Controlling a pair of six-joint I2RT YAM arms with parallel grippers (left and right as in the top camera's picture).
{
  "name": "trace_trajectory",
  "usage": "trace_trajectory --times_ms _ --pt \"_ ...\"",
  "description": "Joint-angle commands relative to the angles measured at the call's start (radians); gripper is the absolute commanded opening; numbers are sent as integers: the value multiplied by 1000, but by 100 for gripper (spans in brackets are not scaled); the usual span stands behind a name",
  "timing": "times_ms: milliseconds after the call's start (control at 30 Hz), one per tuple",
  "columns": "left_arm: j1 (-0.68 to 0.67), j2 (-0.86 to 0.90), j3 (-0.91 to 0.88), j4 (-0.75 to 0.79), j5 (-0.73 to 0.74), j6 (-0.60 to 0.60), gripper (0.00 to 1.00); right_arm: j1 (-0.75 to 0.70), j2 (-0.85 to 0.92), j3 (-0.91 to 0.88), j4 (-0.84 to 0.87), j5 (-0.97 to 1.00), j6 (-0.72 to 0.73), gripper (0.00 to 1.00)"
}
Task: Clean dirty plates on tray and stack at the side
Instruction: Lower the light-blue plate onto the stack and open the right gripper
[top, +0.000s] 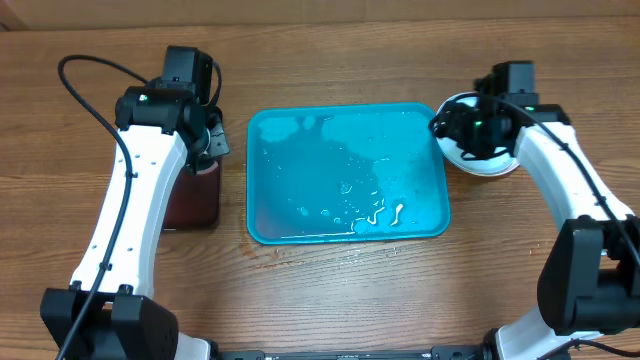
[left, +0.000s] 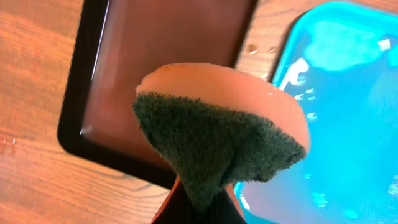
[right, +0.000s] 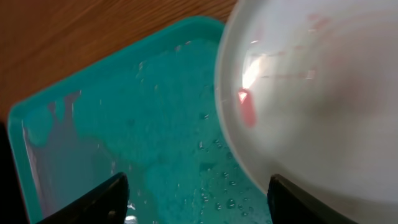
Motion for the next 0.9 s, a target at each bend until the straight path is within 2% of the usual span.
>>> trace_trajectory --times_ms 0,333,567,867 --pt "29 12 -53 14 -13 8 4 29 28 23 9 -14 -106 69" --pt "55 12 -146 80 -13 11 4 56 39 21 8 -56 -217 58" --pt "55 12 -147 96 -9 12 4 71 82 20 9 -78 -291 58" --pt "55 12 -147 97 -10 13 4 64 150 21 10 32 -249 57"
